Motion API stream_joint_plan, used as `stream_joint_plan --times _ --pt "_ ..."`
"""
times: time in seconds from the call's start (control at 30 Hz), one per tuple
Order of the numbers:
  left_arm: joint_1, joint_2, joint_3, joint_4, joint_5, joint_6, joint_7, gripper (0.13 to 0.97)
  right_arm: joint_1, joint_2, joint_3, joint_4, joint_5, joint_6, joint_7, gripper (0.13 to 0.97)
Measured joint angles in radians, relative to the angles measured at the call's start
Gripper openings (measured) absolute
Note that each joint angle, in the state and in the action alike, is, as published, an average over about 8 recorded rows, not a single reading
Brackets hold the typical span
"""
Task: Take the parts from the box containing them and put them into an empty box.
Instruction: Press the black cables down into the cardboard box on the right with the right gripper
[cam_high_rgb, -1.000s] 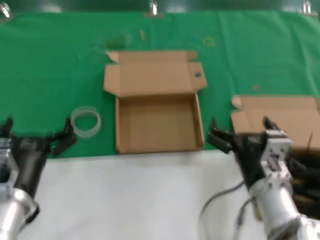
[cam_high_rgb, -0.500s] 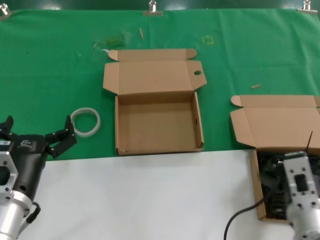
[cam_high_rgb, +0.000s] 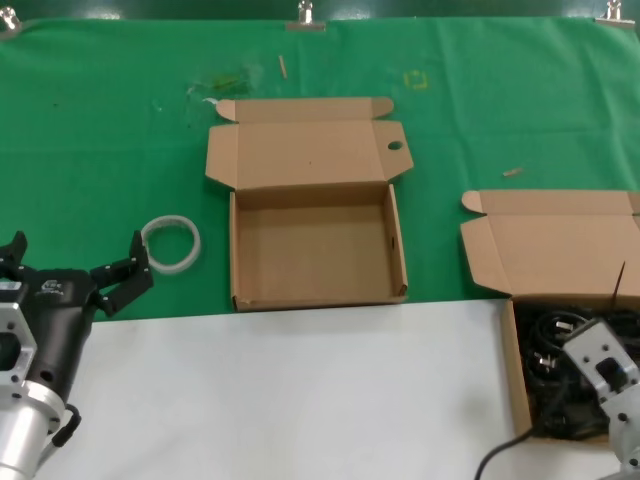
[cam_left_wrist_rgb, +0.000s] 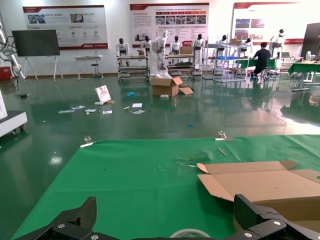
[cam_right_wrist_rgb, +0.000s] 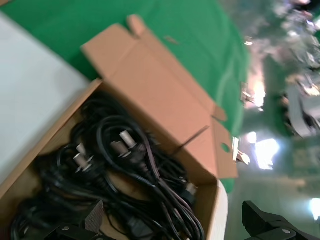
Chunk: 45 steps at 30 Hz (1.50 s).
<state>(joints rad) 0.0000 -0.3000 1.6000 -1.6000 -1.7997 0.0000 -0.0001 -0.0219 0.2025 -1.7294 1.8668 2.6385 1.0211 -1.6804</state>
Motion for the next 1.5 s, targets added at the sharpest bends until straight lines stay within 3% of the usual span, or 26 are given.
stream_joint_plan --times 0.2,0.43,1.27,1.5 --pt "0.000 0.000 0.000 0.000 0.000 0.000 0.000 0.966 0.051 0.000 0.024 -0.070 0.084 -0.019 -0.214 0.966" --pt "0.000 0.000 0.000 0.000 0.000 0.000 0.000 0.966 0.099 0.000 0.049 -0.148 0.108 -0.062 -0.330 0.966" --pt "0.000 0.000 0.000 0.000 0.000 0.000 0.000 0.966 0.164 -0.002 0.098 -0.315 0.114 -0.184 -0.390 0.959" --pt "0.000 0.000 0.000 0.000 0.000 0.000 0.000 0.966 0.173 -0.003 0.097 -0.342 0.114 -0.204 -0.387 0.904"
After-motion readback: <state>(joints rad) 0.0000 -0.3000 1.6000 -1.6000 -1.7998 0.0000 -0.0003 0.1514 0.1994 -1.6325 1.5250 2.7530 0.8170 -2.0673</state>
